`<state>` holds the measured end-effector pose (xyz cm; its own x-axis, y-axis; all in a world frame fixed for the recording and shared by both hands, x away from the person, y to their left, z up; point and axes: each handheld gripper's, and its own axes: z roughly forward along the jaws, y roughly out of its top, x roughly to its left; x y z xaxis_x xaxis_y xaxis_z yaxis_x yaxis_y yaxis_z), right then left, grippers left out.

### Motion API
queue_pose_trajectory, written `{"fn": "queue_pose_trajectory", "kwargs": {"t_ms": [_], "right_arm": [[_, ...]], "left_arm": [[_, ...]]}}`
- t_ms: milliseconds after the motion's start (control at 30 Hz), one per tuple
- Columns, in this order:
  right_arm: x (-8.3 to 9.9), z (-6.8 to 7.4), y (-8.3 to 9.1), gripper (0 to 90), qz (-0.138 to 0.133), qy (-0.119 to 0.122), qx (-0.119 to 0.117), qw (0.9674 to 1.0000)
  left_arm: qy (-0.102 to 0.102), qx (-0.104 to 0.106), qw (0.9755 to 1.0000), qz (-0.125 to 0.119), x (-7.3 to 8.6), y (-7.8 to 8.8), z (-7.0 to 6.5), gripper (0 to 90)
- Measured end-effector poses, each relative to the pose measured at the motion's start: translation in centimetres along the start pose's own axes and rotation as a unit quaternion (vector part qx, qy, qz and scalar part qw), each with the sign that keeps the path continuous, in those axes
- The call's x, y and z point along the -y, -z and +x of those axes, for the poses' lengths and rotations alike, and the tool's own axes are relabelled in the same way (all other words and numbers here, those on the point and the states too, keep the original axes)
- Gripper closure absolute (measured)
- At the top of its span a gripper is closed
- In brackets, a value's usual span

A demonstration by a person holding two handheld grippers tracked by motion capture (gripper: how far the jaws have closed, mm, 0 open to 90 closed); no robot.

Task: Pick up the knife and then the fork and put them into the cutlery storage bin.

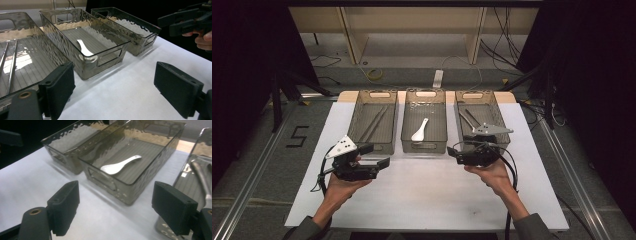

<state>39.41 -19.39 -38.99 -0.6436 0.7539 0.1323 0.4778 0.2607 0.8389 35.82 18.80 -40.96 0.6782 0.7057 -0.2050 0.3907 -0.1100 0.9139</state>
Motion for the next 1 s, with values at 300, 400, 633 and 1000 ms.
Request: {"fn": "queue_pose_trajectory", "kwargs": {"t_ms": [300, 400, 633, 1000], "right_arm": [[1.3, 1.0, 0.7, 22.9, -0.012, 0.004, -0.017, 0.9998], [1.9, 1.1, 1.0, 22.9, -0.014, 0.005, -0.022, 0.9996], [3.5, 1.3, 1.8, 22.8, -0.026, 0.005, -0.026, 0.9993], [5.6, 1.0, 3.4, 22.5, -0.036, -0.002, -0.019, 0.9992]], "left_arm": [[0.001, 0.002, 1.0000, 0.001, 0.0, 0.0, 0.0, 16.1], [0.001, 0.003, 1.0000, 0.001, 0.0, 0.0, 0.0, 16.1], [0.001, 0.003, 1.0000, 0.001, 0.0, 0.0, 0.0, 16.1], [0.007, 0.012, 0.9999, 0.000, 0.0, 0.0, 0.1, 16.1]]}}
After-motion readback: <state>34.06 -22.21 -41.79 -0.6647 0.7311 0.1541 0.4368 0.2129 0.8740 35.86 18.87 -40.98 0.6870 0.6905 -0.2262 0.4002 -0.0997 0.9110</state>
